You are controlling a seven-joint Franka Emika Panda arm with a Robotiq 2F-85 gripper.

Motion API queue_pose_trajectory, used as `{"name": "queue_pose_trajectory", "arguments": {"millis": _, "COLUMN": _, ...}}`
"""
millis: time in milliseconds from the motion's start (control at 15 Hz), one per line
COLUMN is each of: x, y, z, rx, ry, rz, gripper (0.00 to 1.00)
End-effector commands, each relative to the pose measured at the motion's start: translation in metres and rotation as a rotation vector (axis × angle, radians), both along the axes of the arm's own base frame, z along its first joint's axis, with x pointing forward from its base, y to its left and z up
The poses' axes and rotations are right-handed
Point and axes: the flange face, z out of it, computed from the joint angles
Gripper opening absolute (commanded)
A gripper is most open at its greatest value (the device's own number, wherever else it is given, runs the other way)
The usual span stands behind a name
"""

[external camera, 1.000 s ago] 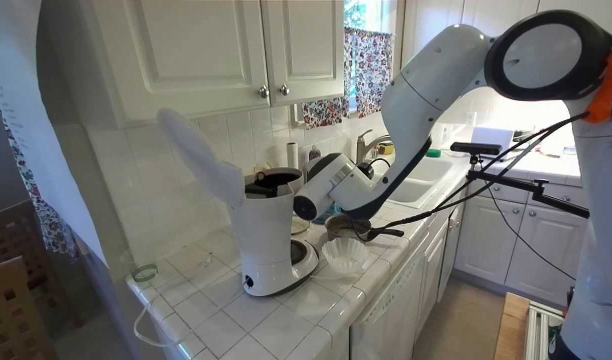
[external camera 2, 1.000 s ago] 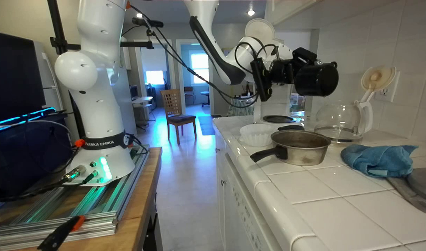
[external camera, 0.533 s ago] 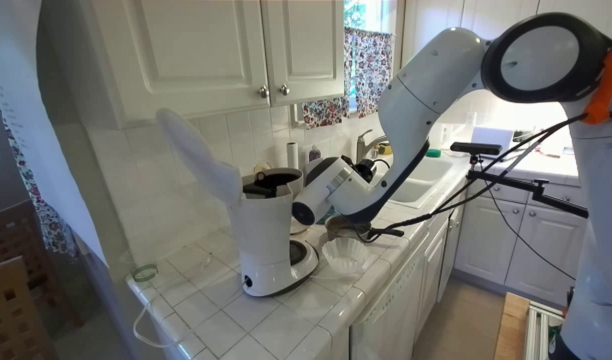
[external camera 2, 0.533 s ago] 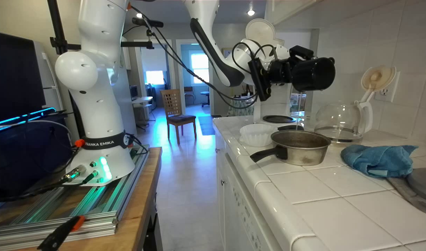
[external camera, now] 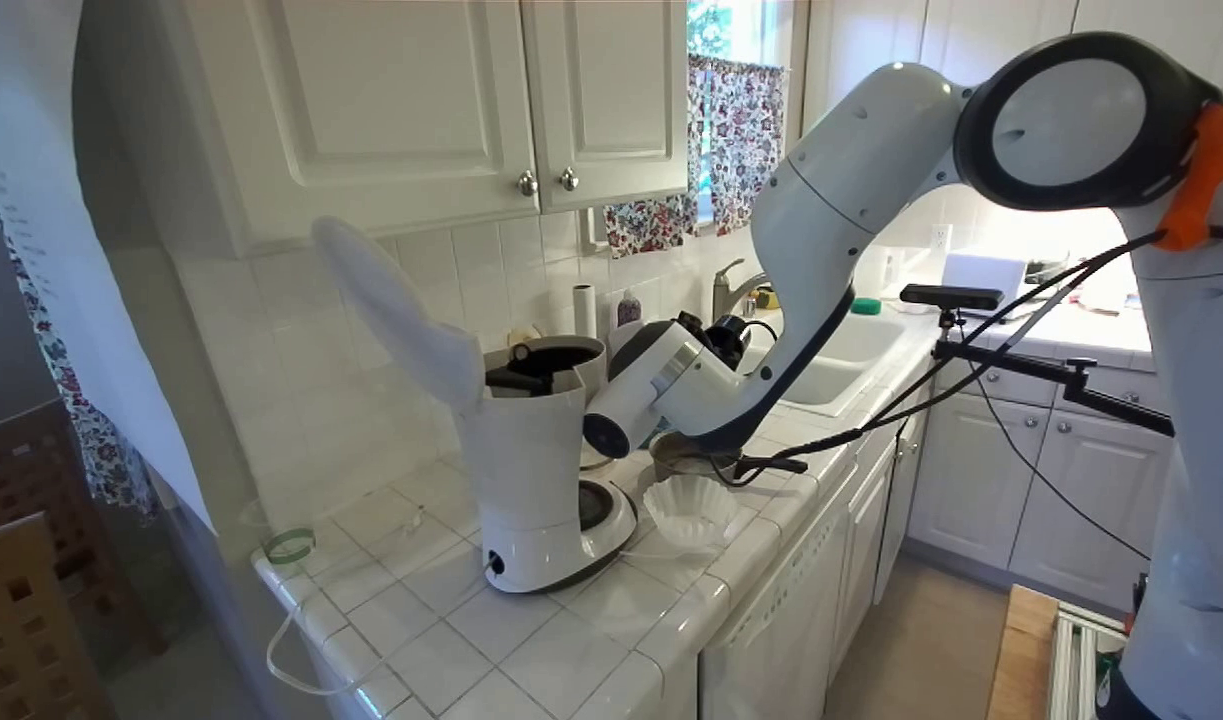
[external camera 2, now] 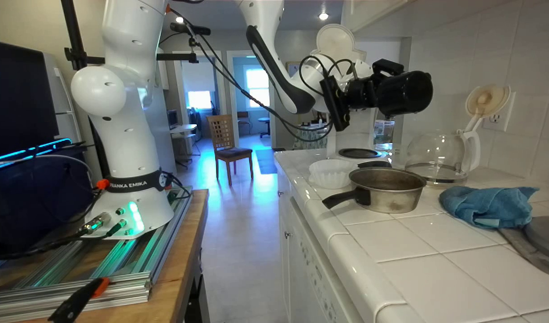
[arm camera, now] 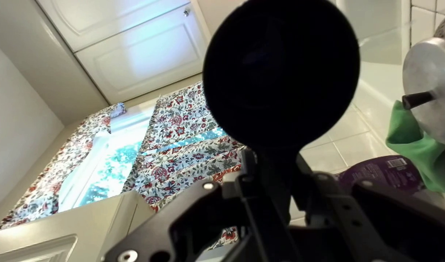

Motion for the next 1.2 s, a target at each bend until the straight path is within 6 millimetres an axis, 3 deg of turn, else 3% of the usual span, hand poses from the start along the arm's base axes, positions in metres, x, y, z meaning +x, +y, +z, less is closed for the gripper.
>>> {"name": "queue_pose_trajectory", "arguments": {"millis": 0, "x": 0.007, "y": 0.004, "z": 0.000, "rx": -0.032, "ry": -0.015, "rz": 0.011, "gripper": 0.06}}
{"name": "queue_pose_trajectory", "arguments": {"millis": 733, "x": 0.009, "y": 0.003, "z": 0.007, "rx": 0.003, "ry": -0.022, "rz": 0.003, "gripper": 0.06}}
{"name": "queue_pose_trajectory", "arguments": {"millis": 1133, "x": 0.006, "y": -0.009, "z": 0.022, "rx": 0.095, "ry": -0.023, "rz": -0.021, "gripper": 0.06}}
